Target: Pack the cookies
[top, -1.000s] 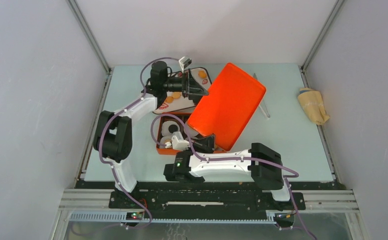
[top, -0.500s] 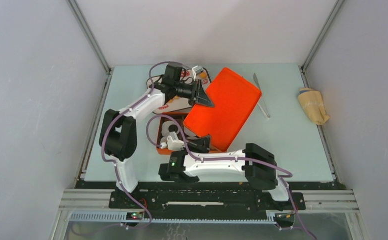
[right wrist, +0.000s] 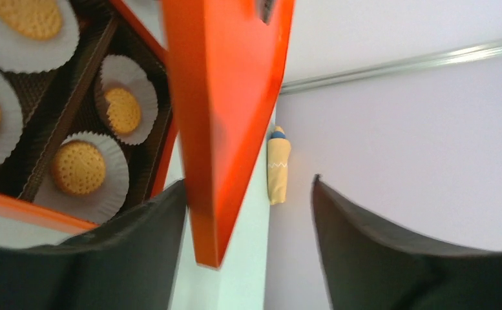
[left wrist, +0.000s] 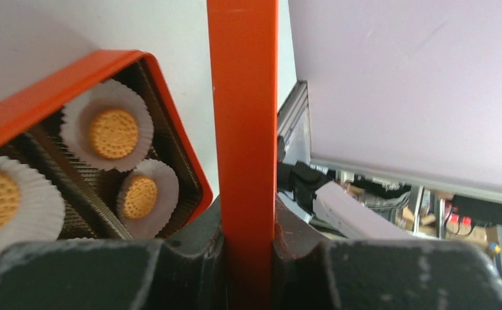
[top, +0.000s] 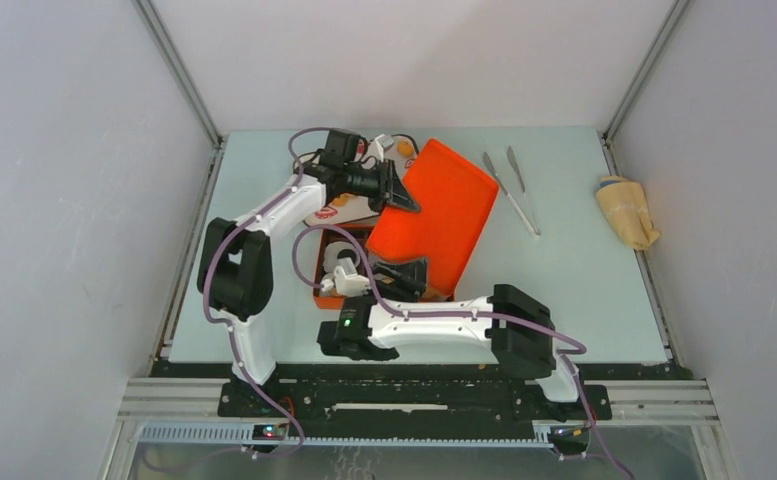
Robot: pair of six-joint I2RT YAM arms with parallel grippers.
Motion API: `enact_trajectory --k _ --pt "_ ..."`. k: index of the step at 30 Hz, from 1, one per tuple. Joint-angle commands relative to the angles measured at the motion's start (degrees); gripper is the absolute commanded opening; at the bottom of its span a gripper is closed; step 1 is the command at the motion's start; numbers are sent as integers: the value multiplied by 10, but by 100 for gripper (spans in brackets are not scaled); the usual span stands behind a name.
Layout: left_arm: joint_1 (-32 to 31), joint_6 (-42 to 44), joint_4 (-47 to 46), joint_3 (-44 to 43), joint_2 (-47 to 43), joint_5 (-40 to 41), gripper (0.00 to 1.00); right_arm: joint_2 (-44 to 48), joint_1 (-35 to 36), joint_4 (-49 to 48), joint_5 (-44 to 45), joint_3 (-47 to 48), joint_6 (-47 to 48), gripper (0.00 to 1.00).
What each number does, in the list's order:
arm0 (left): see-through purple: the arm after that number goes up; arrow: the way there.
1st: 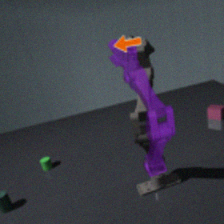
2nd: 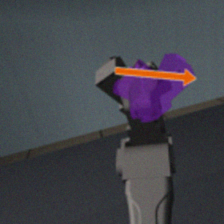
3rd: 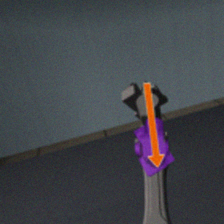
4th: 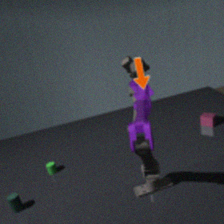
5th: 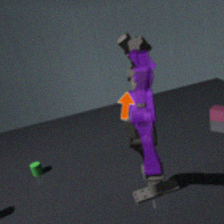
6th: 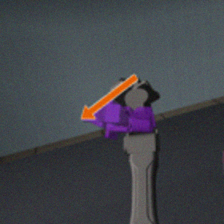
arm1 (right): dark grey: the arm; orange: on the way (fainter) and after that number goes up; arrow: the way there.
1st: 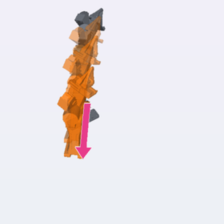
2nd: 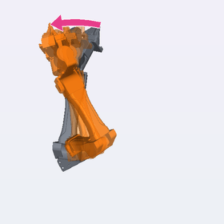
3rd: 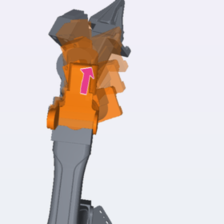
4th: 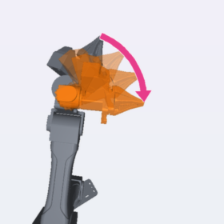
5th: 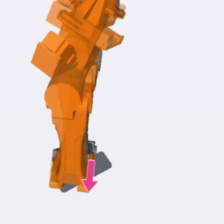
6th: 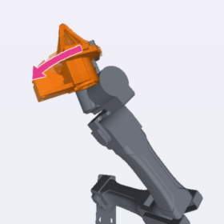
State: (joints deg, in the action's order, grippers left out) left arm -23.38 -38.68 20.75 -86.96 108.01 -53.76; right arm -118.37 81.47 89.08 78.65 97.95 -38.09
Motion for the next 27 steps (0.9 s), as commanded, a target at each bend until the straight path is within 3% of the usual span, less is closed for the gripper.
enact_trajectory --k 1,5,9,13,15,18,21,25,27 --pt "42 -57 -30 -19 -7 20 0 62 -4 24 65 22 -7 84" --pt "67 -86 -22 -54 7 18 0 88 -8 23 58 33 -17 98" --pt "82 -98 6 -86 8 34 0 145 -18 12 49 51 -9 99" --pt "94 -133 11 -114 10 43 0 234 -34 -119 5 25 95 98" --pt "103 -146 24 -125 9 59 0 312 -48 -296 -97 -33 212 98" --pt "112 -146 57 -130 -6 100 0 452 -108 -449 -318 -120 229 98" --pt "113 -128 80 -121 -42 158 0 532 -197 -473 -439 -154 192 98" --pt "108 -89 108 -105 -87 228 0 559 -279 -465 -527 -161 174 98" --pt "105 -87 78 -68 -115 239 0 569 -331 -476 -593 -172 151 97"
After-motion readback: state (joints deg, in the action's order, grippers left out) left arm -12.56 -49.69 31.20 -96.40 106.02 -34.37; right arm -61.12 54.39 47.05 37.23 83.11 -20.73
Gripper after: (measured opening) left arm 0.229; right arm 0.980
